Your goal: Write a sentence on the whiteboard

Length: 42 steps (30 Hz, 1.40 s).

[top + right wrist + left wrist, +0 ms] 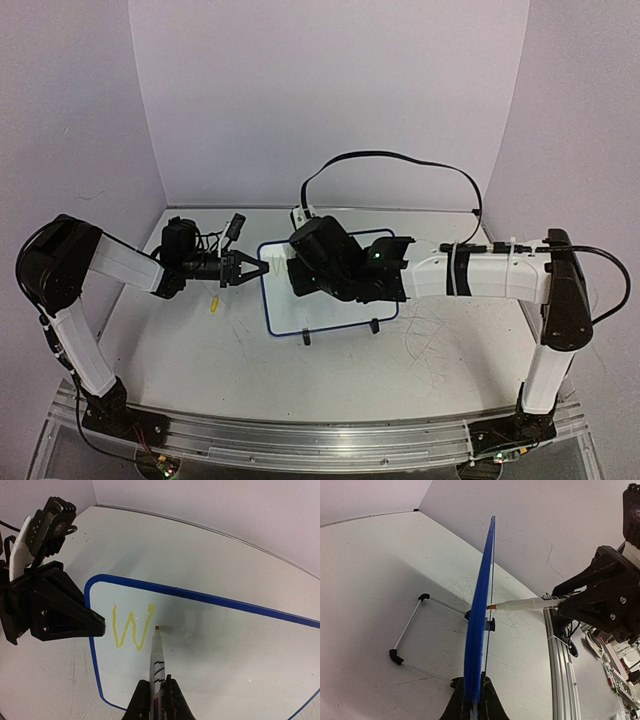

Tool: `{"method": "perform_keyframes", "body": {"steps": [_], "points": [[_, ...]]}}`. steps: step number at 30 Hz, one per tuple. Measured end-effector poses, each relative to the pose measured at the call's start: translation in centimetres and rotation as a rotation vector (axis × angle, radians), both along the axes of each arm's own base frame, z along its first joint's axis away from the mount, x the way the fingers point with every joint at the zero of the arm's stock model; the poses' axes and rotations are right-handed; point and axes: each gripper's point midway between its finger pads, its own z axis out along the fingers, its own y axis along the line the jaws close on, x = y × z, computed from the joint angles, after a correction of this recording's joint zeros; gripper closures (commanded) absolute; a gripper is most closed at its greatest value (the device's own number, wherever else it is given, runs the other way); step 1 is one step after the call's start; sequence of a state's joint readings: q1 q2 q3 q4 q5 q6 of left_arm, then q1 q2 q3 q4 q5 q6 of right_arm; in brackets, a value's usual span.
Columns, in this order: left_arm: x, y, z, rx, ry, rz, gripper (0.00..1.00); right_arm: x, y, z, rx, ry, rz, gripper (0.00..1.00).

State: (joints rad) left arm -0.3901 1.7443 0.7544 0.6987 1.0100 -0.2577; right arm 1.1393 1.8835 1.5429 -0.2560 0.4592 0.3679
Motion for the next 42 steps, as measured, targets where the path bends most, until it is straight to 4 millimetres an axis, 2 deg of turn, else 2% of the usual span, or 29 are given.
{"method": "perform_keyframes", "body": {"steps": [14, 29, 42], "points": [[0.0, 0.0, 0.0, 0.000, 0.000, 0.000, 1.00, -0.3, 0.3, -0.2, 0.015, 0.021, 0.013, 1.00], [0.1, 0.0, 0.0, 0.002, 0.001, 0.005, 1.00, -1.1, -0.1, -2.4, 0.006, 0.070, 0.011, 1.00], [0.1, 0.0, -0.1, 0.003, 0.002, 0.008, 1.00, -0.9, -0.5, -2.2, -0.005, 0.044, -0.020, 1.00]]}}
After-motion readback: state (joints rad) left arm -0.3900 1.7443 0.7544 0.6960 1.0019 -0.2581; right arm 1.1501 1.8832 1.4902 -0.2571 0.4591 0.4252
